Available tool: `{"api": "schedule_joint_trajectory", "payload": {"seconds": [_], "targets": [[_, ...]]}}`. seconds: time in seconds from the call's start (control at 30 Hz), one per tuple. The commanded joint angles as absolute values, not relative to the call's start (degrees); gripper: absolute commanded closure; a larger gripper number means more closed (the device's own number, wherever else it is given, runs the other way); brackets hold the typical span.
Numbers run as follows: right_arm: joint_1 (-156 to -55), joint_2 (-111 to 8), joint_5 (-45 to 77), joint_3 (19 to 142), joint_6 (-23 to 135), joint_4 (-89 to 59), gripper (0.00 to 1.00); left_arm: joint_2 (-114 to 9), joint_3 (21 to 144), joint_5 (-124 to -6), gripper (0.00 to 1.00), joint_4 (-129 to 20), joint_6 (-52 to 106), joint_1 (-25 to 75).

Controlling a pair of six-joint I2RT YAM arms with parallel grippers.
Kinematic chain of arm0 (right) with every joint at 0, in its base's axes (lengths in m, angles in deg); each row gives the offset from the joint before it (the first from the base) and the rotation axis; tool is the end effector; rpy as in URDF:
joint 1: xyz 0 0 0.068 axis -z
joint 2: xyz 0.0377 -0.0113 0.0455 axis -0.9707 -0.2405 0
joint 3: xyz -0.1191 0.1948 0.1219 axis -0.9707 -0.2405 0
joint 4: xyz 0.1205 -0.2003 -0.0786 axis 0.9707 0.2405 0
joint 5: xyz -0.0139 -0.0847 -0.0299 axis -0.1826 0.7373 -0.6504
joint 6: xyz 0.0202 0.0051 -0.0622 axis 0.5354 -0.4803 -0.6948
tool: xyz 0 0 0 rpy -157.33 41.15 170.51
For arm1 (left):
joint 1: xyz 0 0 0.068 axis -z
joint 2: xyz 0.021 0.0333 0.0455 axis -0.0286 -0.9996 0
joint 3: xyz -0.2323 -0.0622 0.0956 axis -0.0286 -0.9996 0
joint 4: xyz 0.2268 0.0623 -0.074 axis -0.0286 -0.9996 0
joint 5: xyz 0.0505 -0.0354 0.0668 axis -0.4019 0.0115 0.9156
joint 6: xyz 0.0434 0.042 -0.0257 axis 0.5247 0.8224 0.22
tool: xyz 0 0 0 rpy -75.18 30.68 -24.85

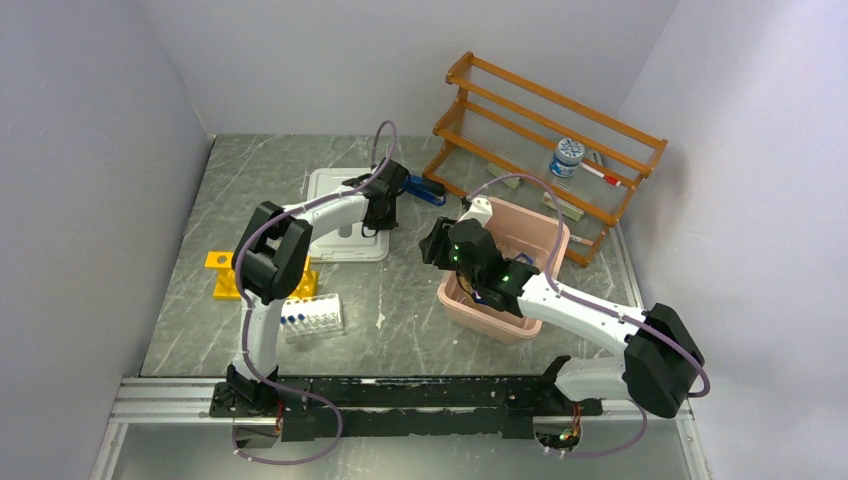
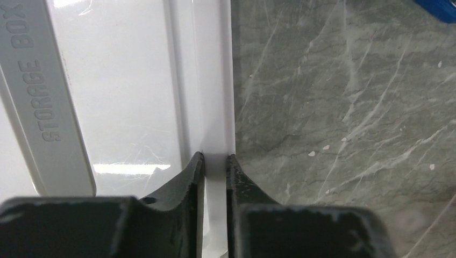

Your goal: Organize the chemistry lab equipment

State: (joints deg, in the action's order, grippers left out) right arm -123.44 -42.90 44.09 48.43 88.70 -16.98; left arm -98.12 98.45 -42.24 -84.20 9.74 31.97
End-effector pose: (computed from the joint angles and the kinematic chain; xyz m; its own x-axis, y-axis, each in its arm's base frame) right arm 0.2045 0.1958 0.2388 -0.5431 0.2938 -0.7866 -0.1748 0.8767 0.4481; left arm 0.3688 -0.2296 0.1478 -0.8407 0.0036 -0.5415 0.0337 0.9984 -0.0458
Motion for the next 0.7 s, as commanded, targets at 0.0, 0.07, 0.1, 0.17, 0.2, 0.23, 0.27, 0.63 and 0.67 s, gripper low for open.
{"api": "schedule_joint_trajectory", "payload": {"seconds": [0.0, 0.07, 0.1, 0.17, 0.2, 0.23, 0.27, 0.63, 0.67], "targets": [[-123.11, -42.49, 43.77, 48.15, 89.14, -17.91, 0.47, -100.81, 97.25, -42.56, 0.92, -88.08, 9.75, 32.29], [-123.11, -42.98, 43.26, 48.75, 89.06, -17.48, 0.47, -100.48, 97.28, -42.42, 0.95, -88.31, 9.95, 32.29], [-123.12, -43.38, 42.93, 49.11, 88.98, -17.01, 0.47, -99.86, 97.15, -42.53, 0.95, -88.20, 10.09, 32.29], [-123.04, -44.48, 42.05, 50.16, 88.87, -16.06, 0.47, -97.86, 96.87, -42.75, 0.95, -88.06, 10.15, 32.28], [-123.10, -44.95, 41.34, 50.78, 88.80, -15.68, 0.47, -96.74, 96.83, -42.99, 0.95, -88.12, 10.19, 32.29], [-123.18, -45.49, 40.61, 51.31, 88.71, -15.62, 0.47, -95.55, 96.90, -43.50, 0.95, -88.32, 10.28, 32.29], [-123.19, -46.03, 39.89, 51.93, 89.01, -14.17, 0.47, -94.45, 96.87, -44.05, 0.95, -88.58, 10.36, 32.29], [-127.92, -54.21, 38.47, 56.14, 96.24, -17.00, 0.44, -83.33, 91.49, -52.50, 0.95, -87.31, 9.32, 30.05], [-128.43, -55.07, 38.50, 56.17, 97.87, -17.59, 0.43, -82.88, 91.09, -53.21, 0.95, -87.16, 9.23, 29.79]]}}
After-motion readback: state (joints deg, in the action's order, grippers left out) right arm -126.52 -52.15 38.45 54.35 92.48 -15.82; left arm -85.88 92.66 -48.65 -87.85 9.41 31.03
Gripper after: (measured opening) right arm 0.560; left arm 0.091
